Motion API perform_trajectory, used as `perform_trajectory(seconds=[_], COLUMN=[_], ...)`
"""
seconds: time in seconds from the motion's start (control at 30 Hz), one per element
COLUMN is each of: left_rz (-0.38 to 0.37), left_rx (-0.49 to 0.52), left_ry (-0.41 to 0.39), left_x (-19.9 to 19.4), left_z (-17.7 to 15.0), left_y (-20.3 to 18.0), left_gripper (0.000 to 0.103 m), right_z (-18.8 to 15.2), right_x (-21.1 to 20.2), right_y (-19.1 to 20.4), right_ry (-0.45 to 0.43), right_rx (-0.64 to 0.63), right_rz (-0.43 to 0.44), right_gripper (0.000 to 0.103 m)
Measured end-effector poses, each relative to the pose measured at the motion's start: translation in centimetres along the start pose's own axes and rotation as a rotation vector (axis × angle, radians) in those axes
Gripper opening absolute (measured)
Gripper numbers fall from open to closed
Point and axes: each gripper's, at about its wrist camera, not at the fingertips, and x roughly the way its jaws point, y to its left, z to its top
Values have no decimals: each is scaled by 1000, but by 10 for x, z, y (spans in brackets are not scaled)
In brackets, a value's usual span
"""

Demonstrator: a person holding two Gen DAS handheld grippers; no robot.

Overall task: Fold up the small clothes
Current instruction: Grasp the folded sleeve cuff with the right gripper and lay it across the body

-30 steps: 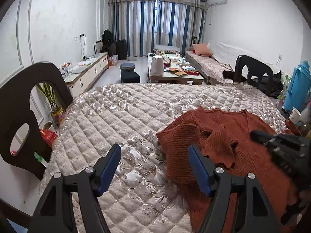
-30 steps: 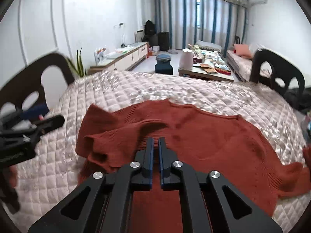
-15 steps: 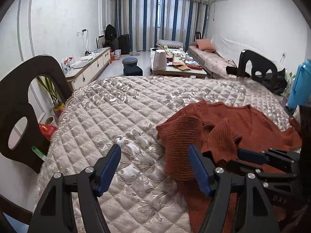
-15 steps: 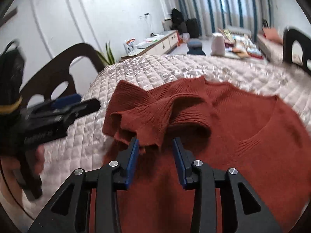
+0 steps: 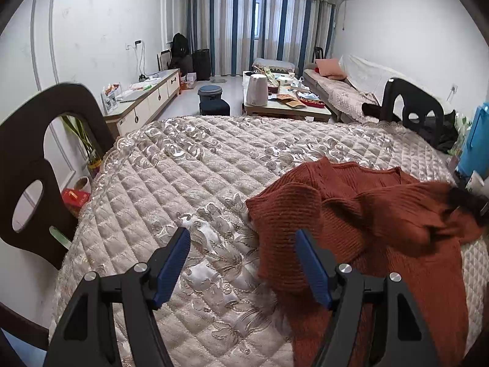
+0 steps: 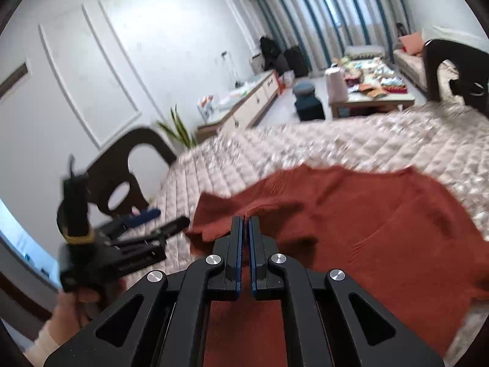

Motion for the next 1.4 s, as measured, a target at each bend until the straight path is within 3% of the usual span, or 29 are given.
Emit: perform_trajectory(seconds=[0.23, 0.27, 0.37, 0.47, 0.53, 0.6, 0.83, 0.93, 1.1, 1.17, 1.27, 1.3, 1.4], left_rz=[22, 33, 21, 29, 26, 30, 31, 30, 5, 1, 8, 7, 5], left_rx=[20, 25, 24, 35, 37, 30, 16, 26, 0, 6, 11, 10, 15], left_ry=[5, 13, 29, 28, 31, 32, 22, 25, 24, 30, 26, 24, 22], left_x=[5, 7, 11, 11, 11, 10, 8, 9, 9, 11, 12, 12, 12], left_z=[2, 1, -1, -5, -5, -5, -6, -7, -7, -7, -6, -6, -5], left_y=[-11, -13, -14, -15, -14, -12, -5, -4, 1, 0, -1, -1, -2], left_gripper=[73, 73, 73, 73, 73, 73, 73, 73, 73, 73, 73, 73, 73], right_z=[20, 18, -3, -27, -43, -56, -111, -125, -107, -99, -88, -84, -70], right_x=[-47, -48, -28, -12, -6, 3, 32, 53, 72, 73, 71, 69, 49], right_y=[-34, -37, -40, -34, -24, -4, 76, 85, 53, 41, 25, 21, 8], right_ry=[-115, -106, 35, 111, 115, 115, 163, 202, 207, 221, 220, 207, 147], right_rx=[43, 30, -26, -56, -95, -197, -664, -756, -639, -573, -493, -477, -389], right_rz=[-100, -106, -132, -94, -45, -66, -214, -298, -426, -419, -418, -428, -426], right_gripper=[3, 3, 6, 28, 55, 64, 64, 64, 64, 56, 29, 15, 9])
